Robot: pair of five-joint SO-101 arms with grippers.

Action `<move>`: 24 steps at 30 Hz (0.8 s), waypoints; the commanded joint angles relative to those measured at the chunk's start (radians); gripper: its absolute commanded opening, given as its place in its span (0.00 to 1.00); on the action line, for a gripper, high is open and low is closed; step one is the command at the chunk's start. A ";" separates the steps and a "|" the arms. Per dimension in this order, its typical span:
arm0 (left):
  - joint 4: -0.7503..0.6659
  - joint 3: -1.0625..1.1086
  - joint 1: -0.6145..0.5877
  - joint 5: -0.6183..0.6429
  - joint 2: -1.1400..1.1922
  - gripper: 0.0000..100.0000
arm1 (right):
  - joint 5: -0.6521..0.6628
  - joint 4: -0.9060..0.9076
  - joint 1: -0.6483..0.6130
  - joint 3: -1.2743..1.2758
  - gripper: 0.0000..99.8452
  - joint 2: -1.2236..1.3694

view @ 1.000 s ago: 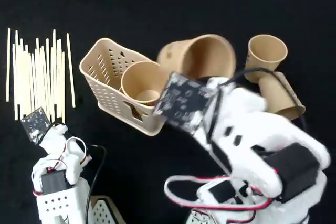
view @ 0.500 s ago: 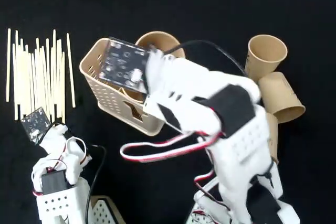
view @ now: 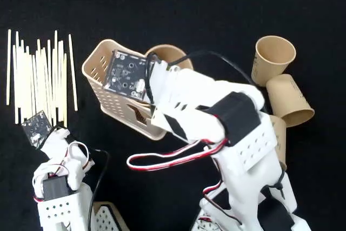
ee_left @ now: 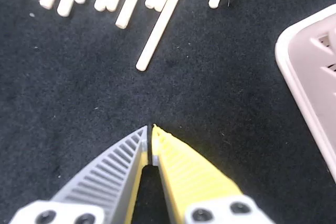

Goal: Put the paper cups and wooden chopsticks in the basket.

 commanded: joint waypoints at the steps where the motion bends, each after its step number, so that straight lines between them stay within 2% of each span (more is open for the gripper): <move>1: 0.005 0.016 0.012 0.006 -0.005 0.03 | -0.006 0.037 0.038 0.012 0.02 -0.031; 7: 0.005 0.016 0.012 0.006 -0.005 0.03 | 0.031 0.037 0.123 0.031 0.02 -0.030; 20: 0.005 0.016 0.012 0.006 -0.005 0.03 | 0.026 0.028 0.005 0.036 0.02 -0.028; 24: 0.005 0.016 0.012 0.006 -0.005 0.03 | 0.025 0.006 0.005 0.036 0.08 -0.028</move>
